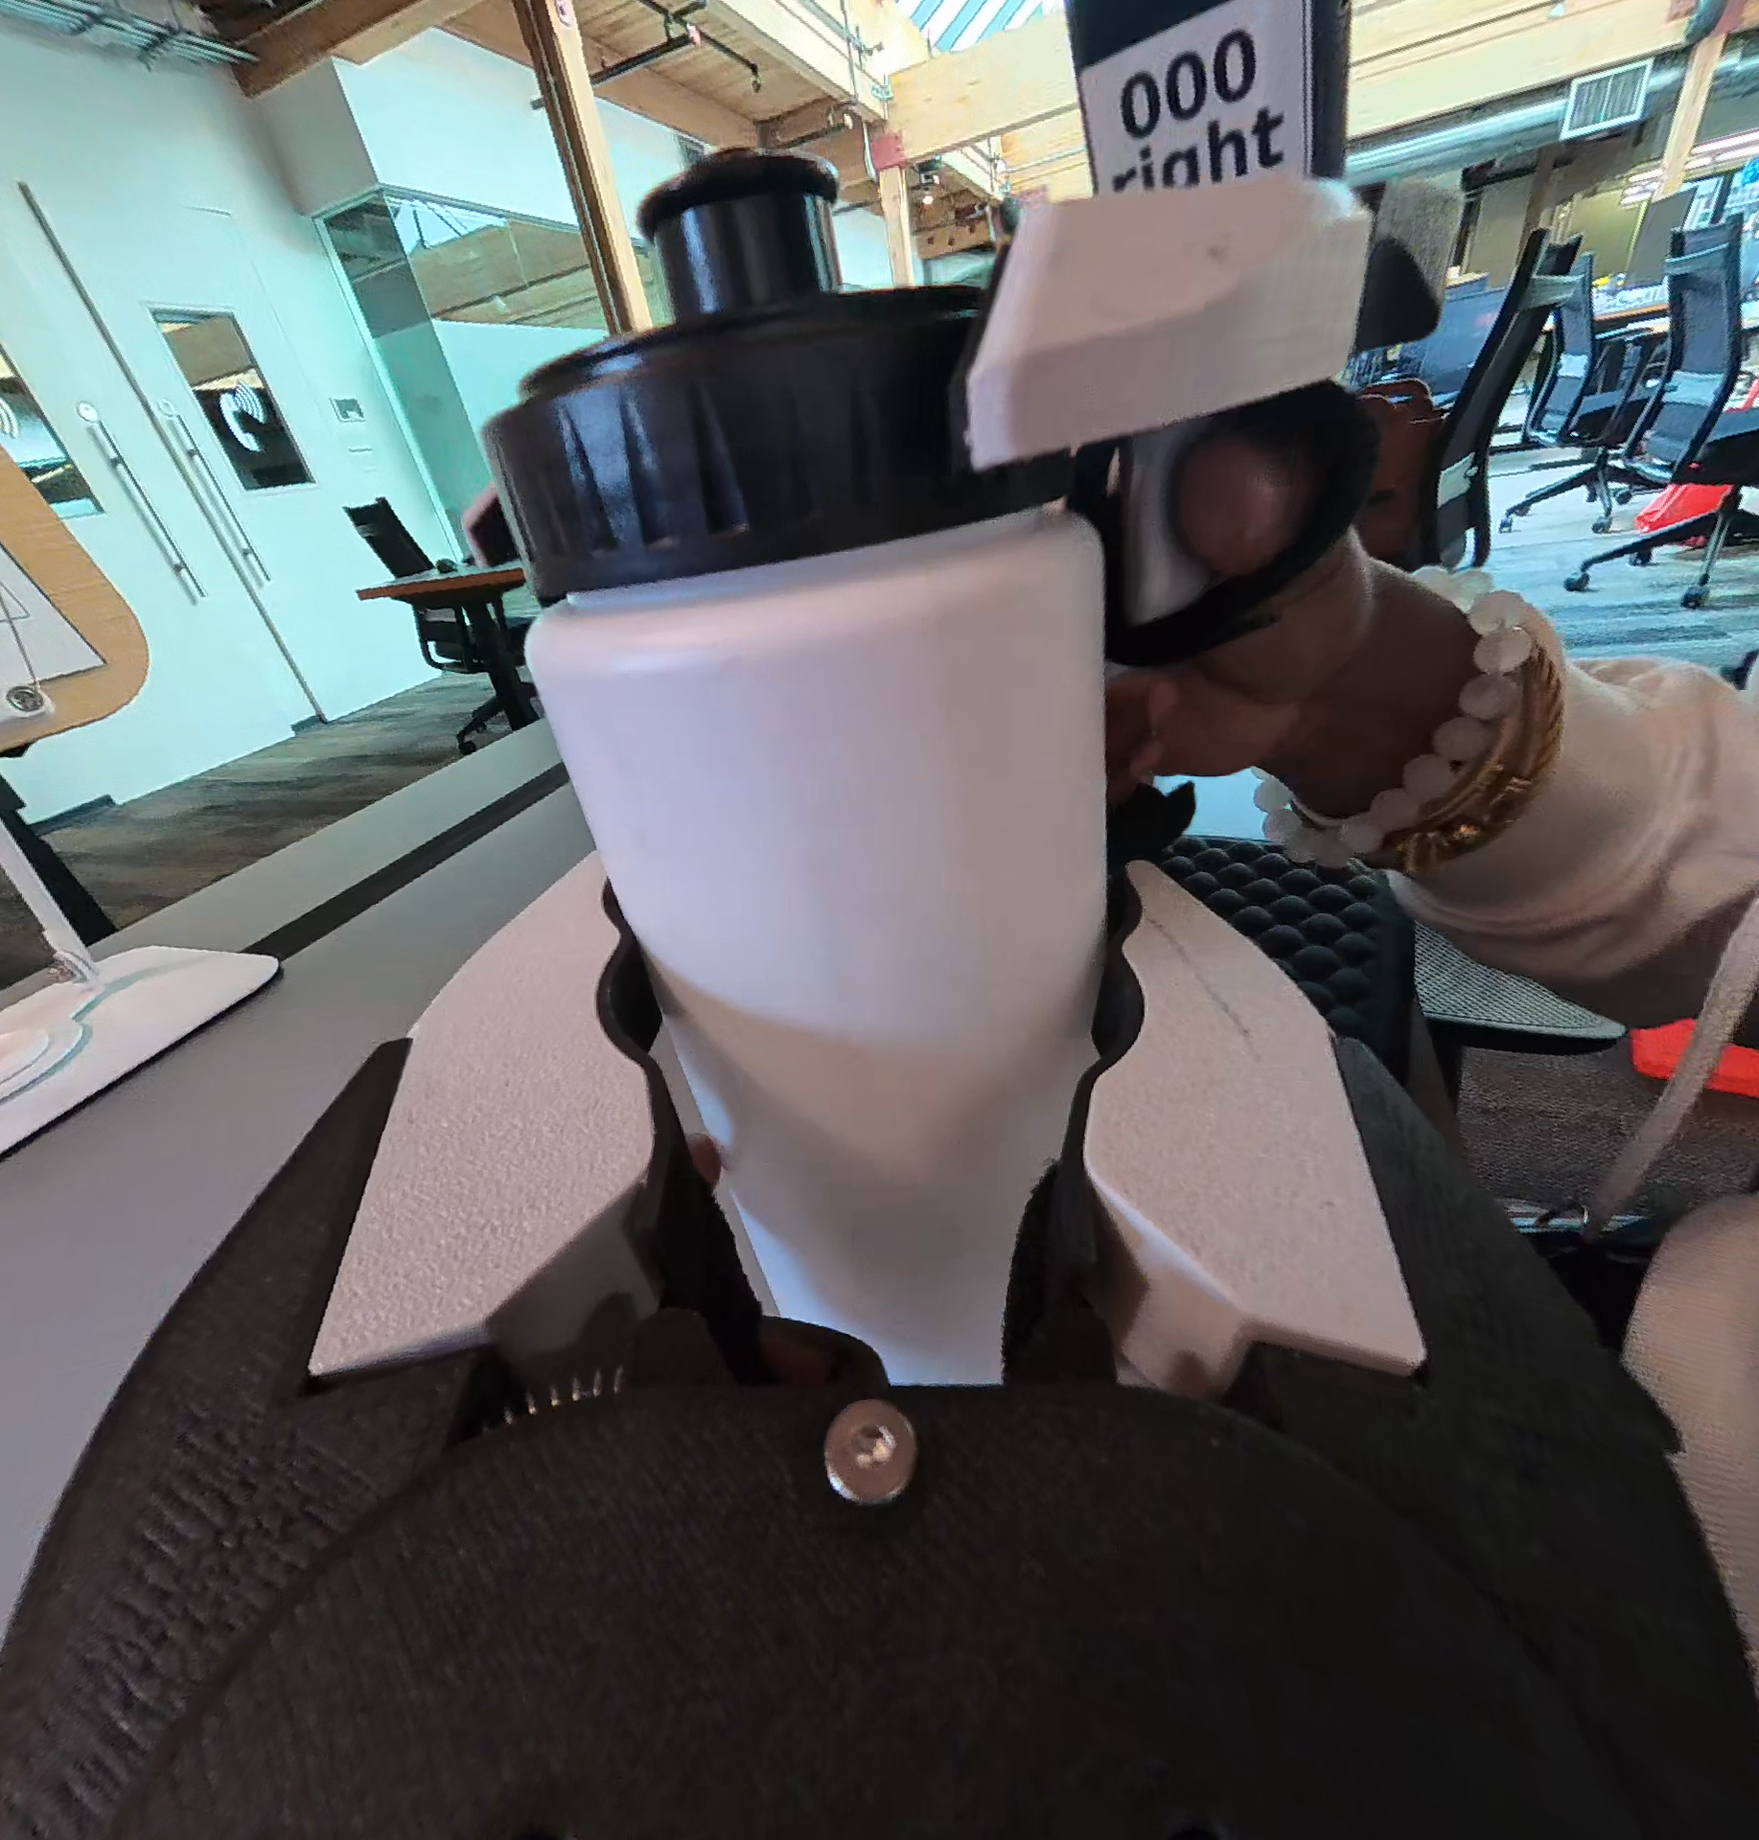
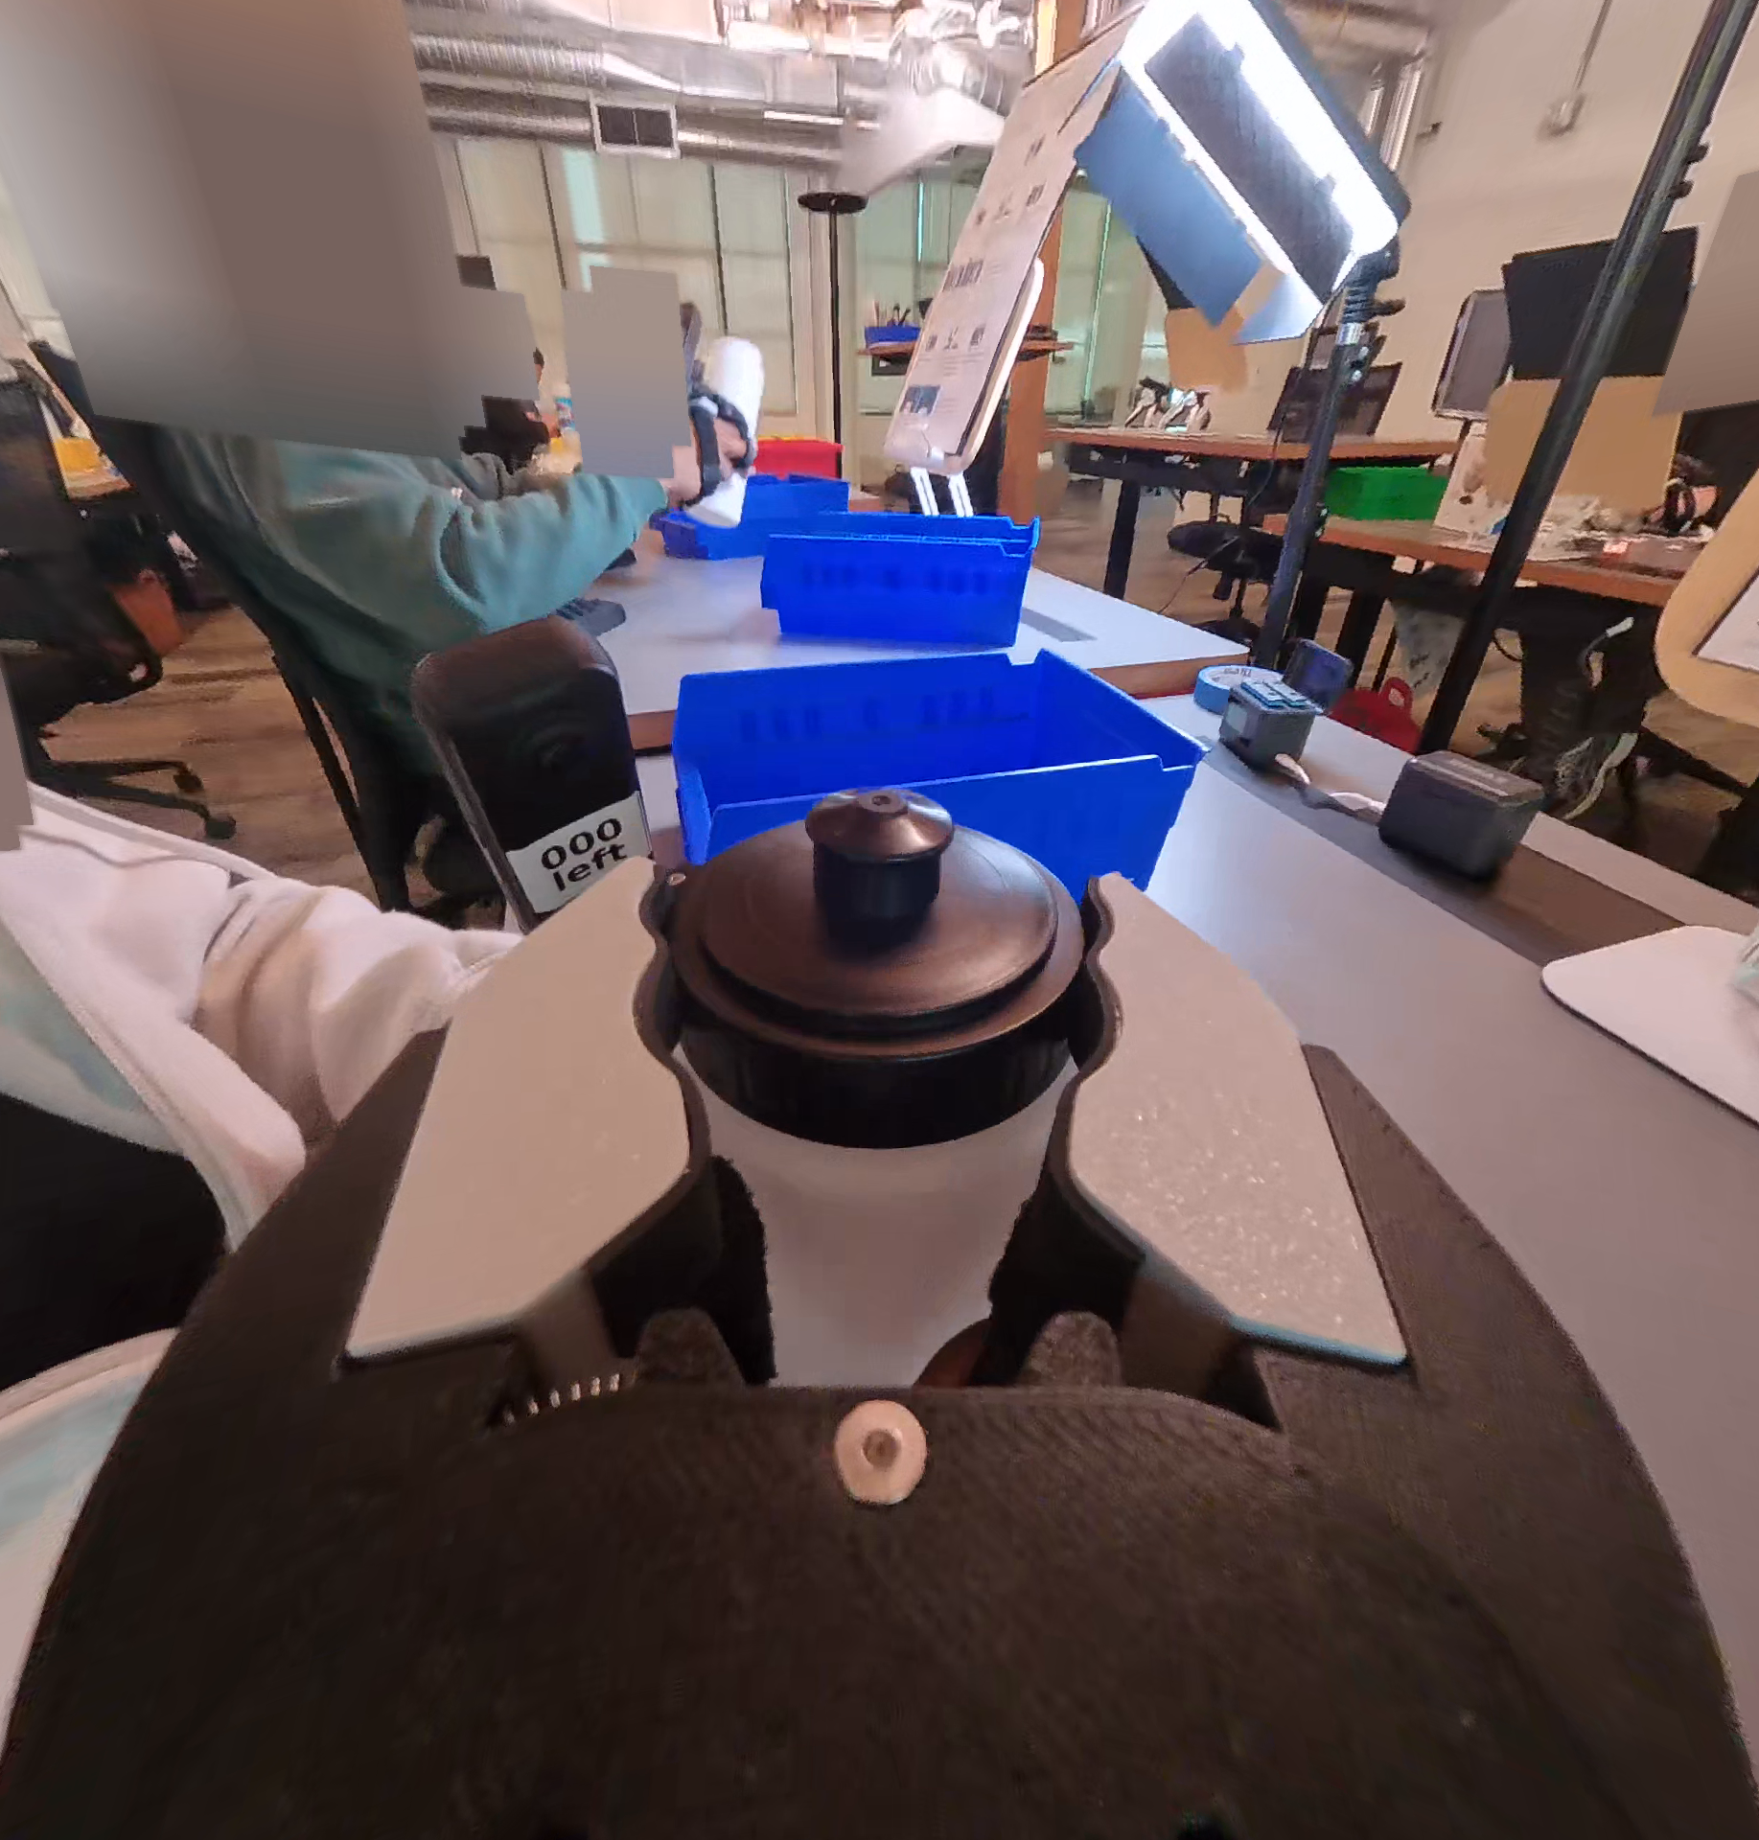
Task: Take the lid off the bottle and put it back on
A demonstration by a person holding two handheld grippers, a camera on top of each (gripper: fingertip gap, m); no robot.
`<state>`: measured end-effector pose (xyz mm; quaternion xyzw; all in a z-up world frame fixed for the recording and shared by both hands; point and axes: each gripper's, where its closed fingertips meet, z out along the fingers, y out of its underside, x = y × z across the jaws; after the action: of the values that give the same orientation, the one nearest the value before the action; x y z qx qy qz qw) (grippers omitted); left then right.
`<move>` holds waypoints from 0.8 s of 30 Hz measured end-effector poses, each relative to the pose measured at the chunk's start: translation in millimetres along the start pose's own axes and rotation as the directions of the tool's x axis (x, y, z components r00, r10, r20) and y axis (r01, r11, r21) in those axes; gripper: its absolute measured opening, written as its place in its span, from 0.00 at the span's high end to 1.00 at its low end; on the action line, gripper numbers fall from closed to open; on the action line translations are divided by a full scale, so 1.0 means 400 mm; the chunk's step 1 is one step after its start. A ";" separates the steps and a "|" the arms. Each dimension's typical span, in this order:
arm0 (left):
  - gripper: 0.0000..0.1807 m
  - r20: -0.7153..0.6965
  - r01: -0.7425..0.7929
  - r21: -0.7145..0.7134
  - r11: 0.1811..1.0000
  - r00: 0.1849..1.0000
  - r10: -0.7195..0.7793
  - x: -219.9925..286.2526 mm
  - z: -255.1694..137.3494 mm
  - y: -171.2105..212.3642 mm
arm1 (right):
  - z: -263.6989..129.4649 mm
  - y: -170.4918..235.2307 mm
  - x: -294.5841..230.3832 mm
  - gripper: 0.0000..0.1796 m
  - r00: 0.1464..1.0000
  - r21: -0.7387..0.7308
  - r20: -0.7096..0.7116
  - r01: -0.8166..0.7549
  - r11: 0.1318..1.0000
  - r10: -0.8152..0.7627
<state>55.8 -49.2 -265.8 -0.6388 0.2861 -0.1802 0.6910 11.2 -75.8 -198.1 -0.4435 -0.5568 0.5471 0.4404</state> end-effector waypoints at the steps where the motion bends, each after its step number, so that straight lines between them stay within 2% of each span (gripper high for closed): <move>1: 0.51 -0.003 -0.001 0.001 1.000 1.000 0.001 0.000 0.000 0.000 | -0.001 0.001 -0.001 0.57 1.000 -0.007 0.008 0.011 1.000 -0.011; 7: 0.52 -0.031 0.006 -0.004 1.000 0.999 -0.006 0.003 0.001 0.000 | -0.004 0.003 -0.007 0.57 0.993 -0.004 0.112 0.029 1.000 -0.028; 10: 0.52 -0.092 0.019 -0.002 1.000 0.996 -0.019 0.016 0.001 -0.002 | -0.009 0.002 -0.021 0.57 0.971 -0.001 0.237 0.025 1.000 -0.024; 13: 0.51 -0.213 0.025 0.004 1.000 0.977 -0.023 0.057 0.001 -0.007 | -0.039 0.001 -0.069 0.57 0.868 0.015 0.496 0.011 1.000 -0.017; 16: 0.51 -0.198 0.049 0.006 0.999 0.979 -0.047 0.049 0.006 -0.007 | -0.040 -0.003 -0.063 0.57 0.811 0.016 0.585 -0.022 1.000 0.009; 18: 0.51 -0.147 0.039 0.008 0.999 0.988 -0.037 0.036 0.004 -0.006 | -0.027 -0.004 -0.049 0.54 0.849 0.027 0.528 -0.024 0.999 0.006; 19: 0.51 -0.114 0.030 0.014 0.999 0.993 -0.028 0.028 0.002 -0.005 | -0.018 -0.001 -0.035 0.47 0.894 0.041 0.448 -0.005 0.999 -0.014; 21: 0.51 -0.050 0.021 0.018 1.000 0.999 -0.020 0.011 -0.005 -0.004 | -0.013 0.005 -0.004 0.40 0.967 0.053 0.248 0.044 0.998 -0.056; 22: 0.51 -0.016 0.017 0.018 1.000 1.000 -0.016 0.000 -0.008 -0.002 | -0.016 0.007 0.000 0.38 0.985 0.055 0.159 0.064 0.996 -0.072; 24: 0.51 0.042 0.003 0.014 1.000 0.999 -0.003 -0.018 -0.011 0.000 | -0.025 -0.002 -0.003 0.40 0.997 0.079 0.004 0.078 0.994 -0.079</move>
<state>47.6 -48.2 -264.9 -0.6382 0.2693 -0.1697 0.7010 21.0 -75.0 -197.1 -0.4016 -0.5534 0.5523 0.4768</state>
